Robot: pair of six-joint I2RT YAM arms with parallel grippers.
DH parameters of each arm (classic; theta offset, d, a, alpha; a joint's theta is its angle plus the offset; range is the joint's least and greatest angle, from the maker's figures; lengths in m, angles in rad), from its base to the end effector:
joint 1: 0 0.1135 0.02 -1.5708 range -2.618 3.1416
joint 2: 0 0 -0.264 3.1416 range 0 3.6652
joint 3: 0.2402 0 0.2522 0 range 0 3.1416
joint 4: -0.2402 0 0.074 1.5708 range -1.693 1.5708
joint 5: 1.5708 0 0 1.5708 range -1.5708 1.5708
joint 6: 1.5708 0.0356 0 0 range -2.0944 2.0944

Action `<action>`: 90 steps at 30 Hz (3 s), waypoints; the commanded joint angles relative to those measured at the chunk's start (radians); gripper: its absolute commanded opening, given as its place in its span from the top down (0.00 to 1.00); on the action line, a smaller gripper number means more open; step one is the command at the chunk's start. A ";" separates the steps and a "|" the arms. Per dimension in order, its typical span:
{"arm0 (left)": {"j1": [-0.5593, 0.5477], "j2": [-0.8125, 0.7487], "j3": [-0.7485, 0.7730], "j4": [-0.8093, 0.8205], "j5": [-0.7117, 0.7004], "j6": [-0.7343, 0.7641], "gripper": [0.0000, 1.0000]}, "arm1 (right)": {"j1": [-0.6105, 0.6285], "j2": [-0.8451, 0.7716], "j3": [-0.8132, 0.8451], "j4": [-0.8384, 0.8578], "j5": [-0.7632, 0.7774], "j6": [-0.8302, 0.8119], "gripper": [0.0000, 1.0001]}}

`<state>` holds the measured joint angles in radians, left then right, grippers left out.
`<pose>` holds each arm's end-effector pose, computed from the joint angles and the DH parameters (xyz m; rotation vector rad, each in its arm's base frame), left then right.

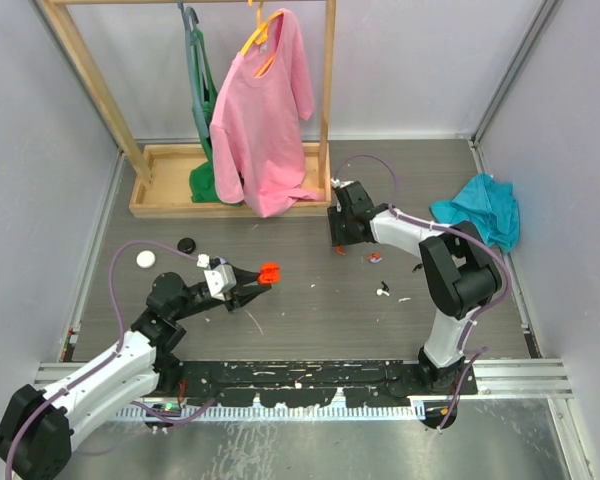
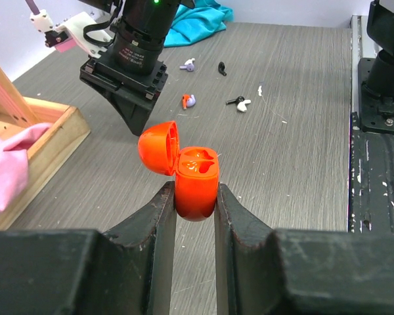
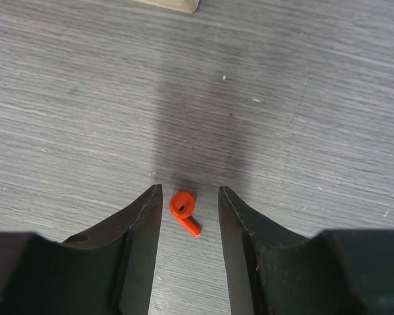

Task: Insert the wireless bluetooth earbuds into the charging case
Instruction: Pick up the earbud from the center of the board.

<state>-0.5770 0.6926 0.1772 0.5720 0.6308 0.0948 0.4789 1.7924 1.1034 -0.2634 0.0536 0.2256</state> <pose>0.1244 -0.1060 0.2194 0.9843 1.2465 -0.8550 0.3282 0.1682 0.1724 -0.2986 2.5173 0.2156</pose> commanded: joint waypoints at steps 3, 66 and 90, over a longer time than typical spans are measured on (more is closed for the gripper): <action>-0.006 0.006 0.019 0.035 -0.002 0.010 1.00 | 0.000 0.018 0.029 -0.015 -0.066 0.026 0.55; -0.012 -0.018 0.031 0.008 0.009 -0.015 1.00 | 0.057 0.134 0.220 -0.340 -0.069 0.009 0.61; -0.014 -0.036 0.032 -0.009 -0.001 -0.013 1.00 | 0.098 0.213 0.271 -0.419 0.046 0.009 0.66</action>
<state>-0.5873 0.6708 0.1772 0.5346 0.6323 0.0711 0.5690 1.9629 1.3548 -0.6651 0.0624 0.2379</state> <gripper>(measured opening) 0.253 0.355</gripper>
